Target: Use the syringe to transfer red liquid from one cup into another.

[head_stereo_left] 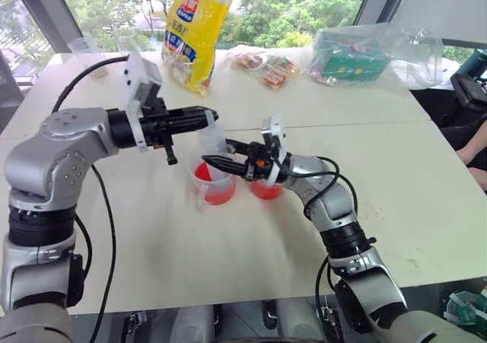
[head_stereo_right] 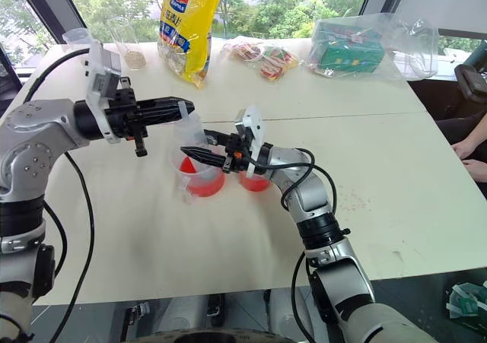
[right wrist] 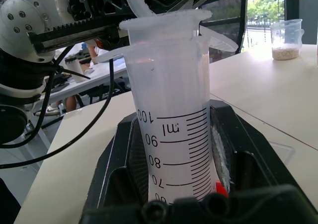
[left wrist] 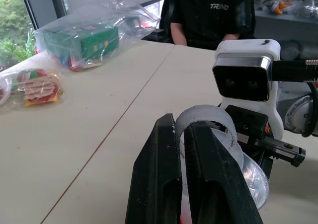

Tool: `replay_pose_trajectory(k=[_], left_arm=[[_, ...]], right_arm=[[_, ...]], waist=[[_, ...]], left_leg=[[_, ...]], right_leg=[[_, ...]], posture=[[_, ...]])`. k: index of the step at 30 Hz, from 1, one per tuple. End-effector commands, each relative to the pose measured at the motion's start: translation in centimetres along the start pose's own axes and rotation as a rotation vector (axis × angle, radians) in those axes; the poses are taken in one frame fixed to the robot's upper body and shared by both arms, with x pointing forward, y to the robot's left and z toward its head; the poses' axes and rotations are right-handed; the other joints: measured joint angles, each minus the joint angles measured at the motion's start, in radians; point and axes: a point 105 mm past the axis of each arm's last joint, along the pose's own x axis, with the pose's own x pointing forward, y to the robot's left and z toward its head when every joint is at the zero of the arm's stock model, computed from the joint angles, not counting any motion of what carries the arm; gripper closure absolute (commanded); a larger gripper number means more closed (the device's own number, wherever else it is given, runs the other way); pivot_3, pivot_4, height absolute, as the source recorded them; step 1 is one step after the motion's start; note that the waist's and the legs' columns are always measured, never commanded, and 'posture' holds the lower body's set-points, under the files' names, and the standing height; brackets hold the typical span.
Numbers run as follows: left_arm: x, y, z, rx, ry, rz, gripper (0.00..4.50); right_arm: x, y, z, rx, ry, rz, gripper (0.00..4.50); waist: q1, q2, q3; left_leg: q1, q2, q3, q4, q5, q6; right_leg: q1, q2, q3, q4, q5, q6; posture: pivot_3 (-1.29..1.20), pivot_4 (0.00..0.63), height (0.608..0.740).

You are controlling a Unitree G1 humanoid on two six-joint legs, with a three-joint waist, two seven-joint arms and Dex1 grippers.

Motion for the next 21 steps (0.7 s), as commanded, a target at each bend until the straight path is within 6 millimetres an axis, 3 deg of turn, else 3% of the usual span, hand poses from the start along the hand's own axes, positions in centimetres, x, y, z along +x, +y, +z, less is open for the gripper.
replay_pose_trajectory(k=[1, 7, 21], left_arm=[[-0.5, 0.6, 3.2, 0.067, -0.101, 0.033, 4.49], [-1.2, 1.5, 4.5, 0.087, -0.136, 0.071, 4.49], [-1.8, 2.4, 5.5, 0.114, -0.156, 0.108, 4.49]], right_arm=[[0.9, 1.5, -0.5, 0.007, 0.026, 0.096, 3.16], [0.9, 1.9, -0.9, 0.021, 0.042, 0.113, 3.16], [0.9, 2.2, -1.3, 0.032, 0.052, 0.122, 3.16]], waist=[[0.000, 0.000, 0.000], [0.000, 0.000, 0.000], [0.000, 0.000, 0.000]], left_leg=[[0.000, 0.000, 0.000, 0.000, 0.000, 0.000], [-0.001, 0.000, 0.000, 0.000, 0.000, 0.000], [-0.001, 0.000, 0.000, 0.000, 0.000, 0.000]], right_leg=[[0.000, 0.000, 0.000, 0.000, 0.000, 0.000], [0.000, 0.000, 0.000, 0.000, 0.000, 0.000], [0.000, 0.000, 0.000, 0.000, 0.000, 0.000]], posture=[[0.00, 0.150, 0.740], [0.00, 0.150, 0.740], [0.00, 0.150, 0.740]])
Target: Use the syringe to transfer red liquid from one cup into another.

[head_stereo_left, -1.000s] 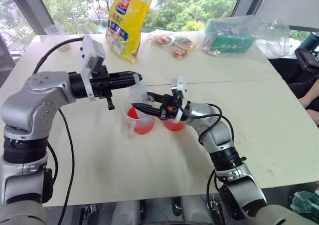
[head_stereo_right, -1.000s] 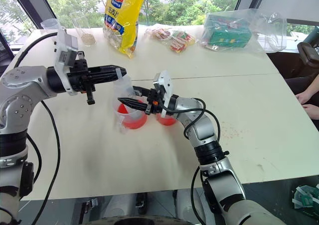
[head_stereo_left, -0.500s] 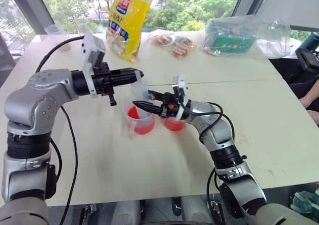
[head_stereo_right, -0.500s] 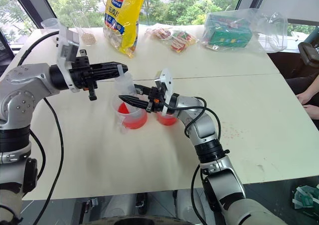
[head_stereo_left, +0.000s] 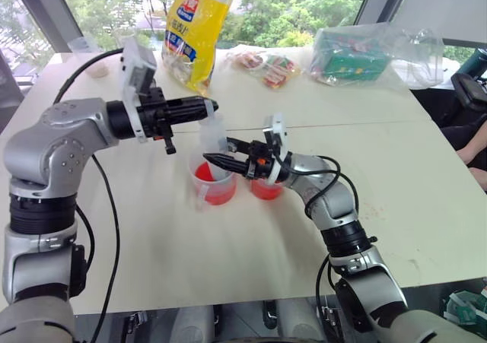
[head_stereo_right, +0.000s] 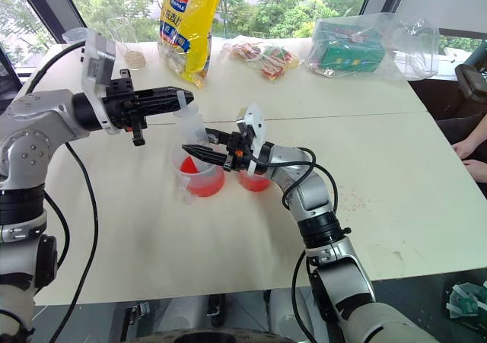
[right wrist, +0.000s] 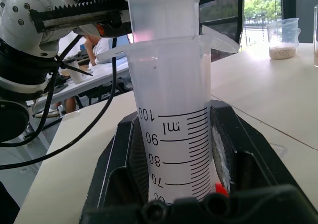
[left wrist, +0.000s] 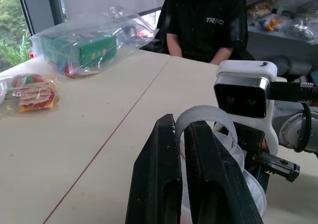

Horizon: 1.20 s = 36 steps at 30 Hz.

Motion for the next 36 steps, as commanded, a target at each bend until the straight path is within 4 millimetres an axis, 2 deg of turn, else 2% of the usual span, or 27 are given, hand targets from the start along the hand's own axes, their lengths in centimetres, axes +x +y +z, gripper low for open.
replay_pose_trajectory(k=[1, 9, 12, 15, 18, 21, 25, 31, 34, 36], left_arm=[[-1.7, 1.4, 4.7, 0.155, -0.126, 0.110, 4.49], [-1.7, 1.4, 4.7, 0.157, -0.125, 0.110, 4.49], [-1.5, 1.1, 4.1, 0.144, -0.102, 0.092, 4.49], [-1.4, 0.9, 2.9, 0.123, -0.060, 0.085, 4.49], [-1.4, 0.9, 2.0, 0.093, -0.027, 0.089, 3.41], [-2.0, 0.9, 0.9, 0.067, 0.008, 0.111, 1.96], [-3.5, 0.6, -0.6, 0.060, 0.079, 0.129, 0.02], [-5.7, 1.0, -0.8, 0.069, 0.122, 0.179, 0.02], [-5.8, 1.4, -0.4, 0.077, 0.108, 0.190, 0.02], [-5.4, 1.6, 0.2, 0.085, 0.078, 0.188, 0.02]], right_arm=[[1.0, 2.4, -1.2, 0.018, 0.041, 0.128, 3.16], [1.2, 2.4, -1.1, 0.017, 0.038, 0.130, 3.16], [1.3, 2.3, -0.8, 0.014, 0.027, 0.124, 3.16], [1.5, 1.8, 0.4, 0.011, -0.010, 0.107, 3.16], [1.6, 1.2, 2.1, 0.009, -0.059, 0.081, 3.16], [1.6, 0.1, 4.4, 0.030, -0.142, 0.030, 3.16], [1.8, -0.5, 6.0, 0.041, -0.184, 0.004, 3.16], [1.7, -0.9, 7.4, 0.034, -0.220, -0.011, 3.16], [1.4, -0.9, 7.9, 0.021, -0.228, -0.016, 3.16], [1.0, -0.8, 9.1, 0.002, -0.249, -0.026, 3.16]], waist=[[0.000, 0.000, 0.000], [0.000, 0.000, 0.000], [0.000, 0.000, 0.000], [-0.001, 0.000, 0.000], [-0.001, 0.000, 0.000], [-0.002, 0.000, 0.000], [-0.002, 0.000, 0.000], [0.002, 0.001, 0.001], [0.002, 0.001, 0.001], [0.003, 0.001, 0.001]], left_leg=[[0.000, 0.000, 0.000, 0.000, 0.000, 0.000], [0.000, 0.000, 0.000, 0.000, 0.000, 0.000], [0.000, 0.000, 0.000, 0.000, 0.000, 0.000], [0.000, 0.000, 0.000, 0.000, 0.000, 0.000], [0.000, 0.000, 0.000, 0.000, 0.000, 0.000], [0.000, 0.000, 0.000, 0.000, 0.000, 0.000], [-0.001, 0.000, 0.000, 0.000, 0.000, 0.000], [-0.003, 0.000, -0.001, -0.001, 0.000, 0.000], [-0.003, 0.000, -0.001, -0.001, 0.000, 0.000], [-0.003, 0.000, -0.001, -0.001, 0.000, 0.000]], right_leg=[[0.000, 0.000, 0.000, 0.000, 0.000, 0.000], [0.000, 0.000, 0.000, 0.000, 0.000, 0.000], [0.000, 0.000, 0.000, 0.000, 0.000, 0.000], [0.000, 0.000, 0.000, 0.000, 0.000, 0.000], [0.000, 0.000, 0.000, 0.000, 0.000, 0.000], [-0.001, 0.000, 0.000, 0.000, 0.000, 0.000], [-0.002, 0.000, 0.000, 0.000, 0.000, 0.000], [-0.003, -0.001, -0.001, 0.000, 0.000, 0.000], [-0.003, -0.001, -0.001, -0.001, 0.000, 0.000], [-0.003, -0.001, -0.001, -0.001, 0.000, 0.000]], posture=[[0.00, 0.150, 0.740], [0.00, 0.150, 0.740], [0.00, 0.150, 0.740], [0.00, 0.150, 0.740], [0.00, 0.150, 0.740], [0.00, 0.150, 0.740], [0.00, 0.150, 0.740], [0.00, 0.150, 0.740], [0.00, 0.150, 0.740], [0.00, 0.150, 0.740]])
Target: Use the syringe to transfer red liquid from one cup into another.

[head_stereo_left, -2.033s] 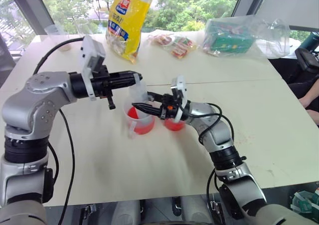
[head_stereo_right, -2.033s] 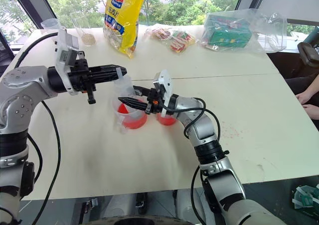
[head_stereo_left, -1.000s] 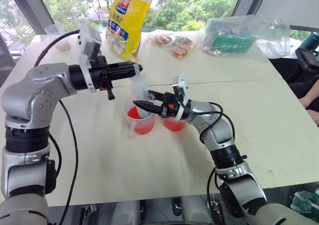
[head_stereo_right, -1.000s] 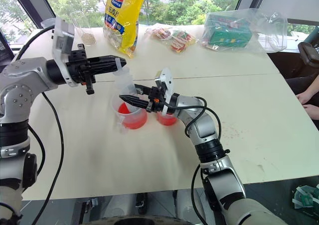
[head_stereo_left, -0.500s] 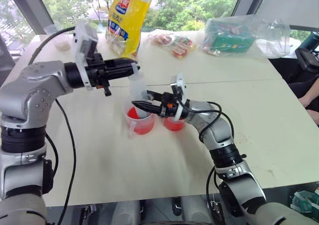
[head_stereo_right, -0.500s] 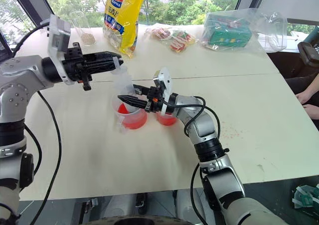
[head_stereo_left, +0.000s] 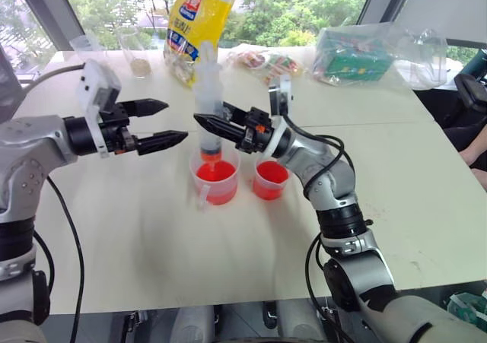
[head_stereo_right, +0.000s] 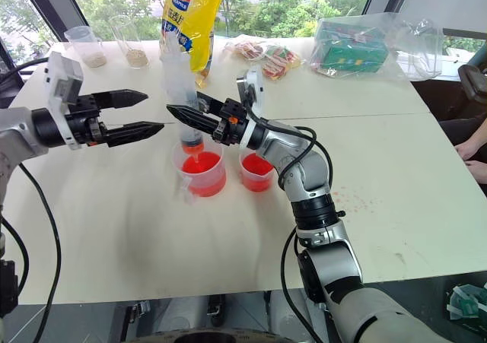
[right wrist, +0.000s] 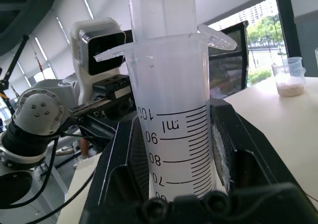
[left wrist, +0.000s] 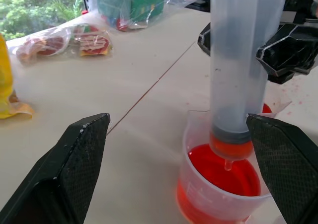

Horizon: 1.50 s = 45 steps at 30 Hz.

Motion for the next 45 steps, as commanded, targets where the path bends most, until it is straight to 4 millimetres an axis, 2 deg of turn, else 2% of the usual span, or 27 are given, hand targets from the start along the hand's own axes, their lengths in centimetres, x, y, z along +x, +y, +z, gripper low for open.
replay_pose_trajectory(k=[1, 3, 6, 9, 13, 16, 22, 26, 33, 45], left_arm=[[0.1, 0.4, 2.4, 0.060, -0.080, 0.009, 0.02], [0.5, 0.5, 3.0, 0.064, -0.104, 0.001, 0.02], [1.7, 0.4, 3.9, 0.067, -0.155, -0.035, 0.02], [2.8, 0.0, 4.2, 0.075, -0.171, -0.080, 0.02], [4.2, -0.6, 4.8, 0.076, -0.207, -0.137, 0.02], [4.9, -1.0, 5.1, 0.083, -0.213, -0.169, 0.02], [6.6, -2.7, 7.8, 0.105, -0.299, -0.292, 0.02], [7.2, -3.7, 8.9, 0.107, -0.335, -0.357, 0.02], [7.6, -5.7, 10.2, 0.119, -0.376, -0.460, 0.02], [9.7, -7.3, 9.3, 0.055, -0.363, -0.539, 0.02]], right_arm=[[-0.2, 0.8, 4.1, -0.088, -0.095, 0.012, 3.16], [-0.6, 0.9, 5.5, -0.108, -0.117, -0.002, 3.16], [-2.4, 0.6, 9.2, -0.164, -0.176, -0.074, 3.16], [-4.6, 0.3, 10.6, -0.202, -0.175, -0.155, 3.16], [-7.2, 0.1, 9.8, -0.223, -0.114, -0.235, 3.16], [-8.1, 0.0, 8.9, -0.215, -0.086, -0.271, 3.16], [-10.0, -0.8, 5.0, -0.192, -0.007, -0.355, 3.16], [-10.2, -0.7, 3.9, -0.185, 0.008, -0.362, 3.16], [-10.1, -0.4, 3.3, -0.176, 0.014, -0.360, 3.16], [-9.5, 0.1, 3.6, -0.191, 0.015, -0.343, 3.16]], waist=[[0.002, 0.000, 0.000], [0.001, 0.000, 0.000], [0.003, 0.000, 0.000], [0.003, 0.000, 0.000], [0.002, 0.000, 0.000], [-0.003, 0.000, 0.000], [0.004, 0.000, 0.000], [0.001, 0.000, 0.000], [0.001, 0.000, 0.000], [0.002, 0.000, 0.000]], left_leg=[[0.000, 0.000, 0.000, 0.000, 0.000, 0.000], [-0.001, 0.000, 0.000, 0.000, 0.000, 0.000], [-0.001, 0.000, 0.000, 0.000, 0.000, 0.000], [-0.001, 0.000, 0.000, 0.000, 0.000, 0.000], [-0.001, 0.000, 0.001, 0.000, -0.001, 0.001], [0.000, 0.000, 0.001, 0.000, -0.001, 0.001], [-0.001, 0.000, 0.001, 0.000, -0.001, 0.001], [-0.001, -0.001, 0.002, 0.000, -0.001, 0.002], [0.000, 0.000, 0.001, 0.000, -0.001, 0.002], [0.000, -0.001, 0.001, 0.000, -0.001, 0.002]], right_leg=[[0.000, 0.000, 0.000, 0.000, 0.000, 0.000], [0.000, 0.000, 0.000, 0.000, 0.000, 0.000], [0.000, 0.000, 0.000, 0.000, 0.000, 0.000], [0.000, 0.000, 0.000, 0.000, 0.000, 0.000], [0.000, 0.000, 0.000, 0.000, 0.000, 0.000], [0.000, 0.001, 0.000, 0.000, 0.000, 0.000], [0.000, 0.001, 0.000, -0.001, 0.000, 0.000], [0.000, 0.000, 0.001, -0.001, 0.000, 0.001], [0.000, 0.001, 0.001, 0.000, 0.000, 0.001], [0.000, 0.001, 0.001, -0.001, 0.000, 0.001]], posture=[[0.00, 0.150, 0.740], [0.00, 0.150, 0.740], [0.00, 0.150, 0.740], [0.00, 0.150, 0.740], [0.00, 0.150, 0.740], [0.00, 0.150, 0.740], [0.00, 0.150, 0.740], [0.00, 0.150, 0.740], [0.00, 0.150, 0.740], [0.00, 0.150, 0.740]])
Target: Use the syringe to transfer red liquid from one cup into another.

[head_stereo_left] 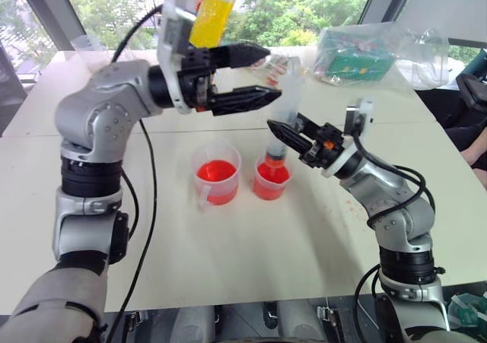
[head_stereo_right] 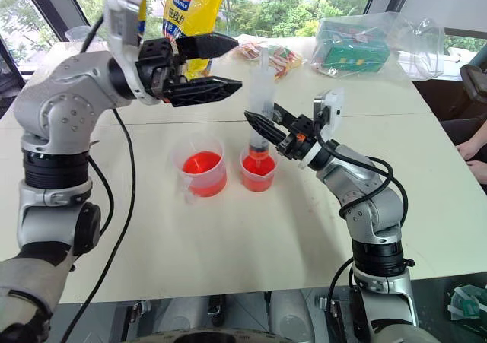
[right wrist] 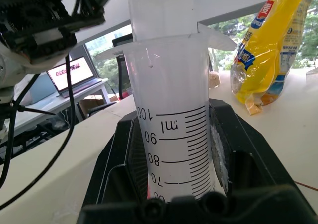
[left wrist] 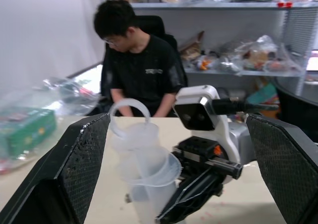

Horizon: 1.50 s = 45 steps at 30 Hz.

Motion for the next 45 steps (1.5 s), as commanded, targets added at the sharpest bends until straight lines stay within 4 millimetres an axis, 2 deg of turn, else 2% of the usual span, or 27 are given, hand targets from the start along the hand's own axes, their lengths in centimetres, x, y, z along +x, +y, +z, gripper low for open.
replay_pose_trajectory(k=[1, 18, 21, 26, 29, 45], left_arm=[[0.8, -0.5, 0.8, 0.031, -0.009, -0.033, 0.02], [3.2, -0.5, -0.4, -0.010, 0.016, -0.108, 0.02], [3.5, -0.5, -0.6, -0.016, 0.018, -0.118, 0.78], [3.7, -0.5, -0.8, -0.020, 0.022, -0.128, 3.20], [3.8, -0.5, -0.9, -0.021, 0.024, -0.130, 4.47], [3.1, -0.3, -3.9, -0.032, 0.102, -0.106, 4.47]], right_arm=[[0.3, 1.0, 1.7, -0.054, -0.052, 0.037, 3.16], [0.5, 1.5, 1.7, -0.066, -0.046, 0.043, 3.16], [0.5, 1.5, 1.6, -0.066, -0.044, 0.043, 3.16], [0.5, 1.4, 1.6, -0.068, -0.045, 0.043, 3.16], [0.5, 1.4, 1.6, -0.071, -0.046, 0.045, 3.16], [0.0, 1.6, 3.9, -0.114, -0.068, 0.049, 3.16]], waist=[[0.000, 0.000, 0.000], [0.000, 0.000, 0.000], [0.000, 0.000, 0.000], [-0.001, 0.000, 0.000], [0.000, 0.000, 0.000], [0.000, 0.000, 0.000]], left_leg=[[0.000, 0.000, 0.000, 0.000, 0.000, 0.000], [0.000, 0.000, 0.000, 0.000, 0.000, 0.000], [0.000, 0.000, 0.000, 0.000, 0.000, 0.000], [0.000, 0.000, 0.000, 0.000, 0.000, 0.000], [0.000, 0.000, 0.000, 0.000, 0.000, 0.000], [0.000, 0.000, 0.000, 0.000, 0.000, 0.000]], right_leg=[[0.000, 0.000, 0.000, 0.000, 0.000, 0.000], [0.000, 0.000, 0.000, 0.000, 0.000, 0.000], [0.000, 0.000, 0.000, 0.000, 0.000, 0.000], [0.000, 0.000, 0.000, 0.000, 0.000, 0.000], [0.000, 0.000, 0.000, 0.000, 0.000, 0.000], [0.000, 0.000, 0.000, 0.000, 0.000, 0.000]], posture=[[0.00, 0.150, 0.740], [0.00, 0.150, 0.740], [0.00, 0.150, 0.740], [0.00, 0.150, 0.740], [0.00, 0.150, 0.740], [0.00, 0.150, 0.740]])
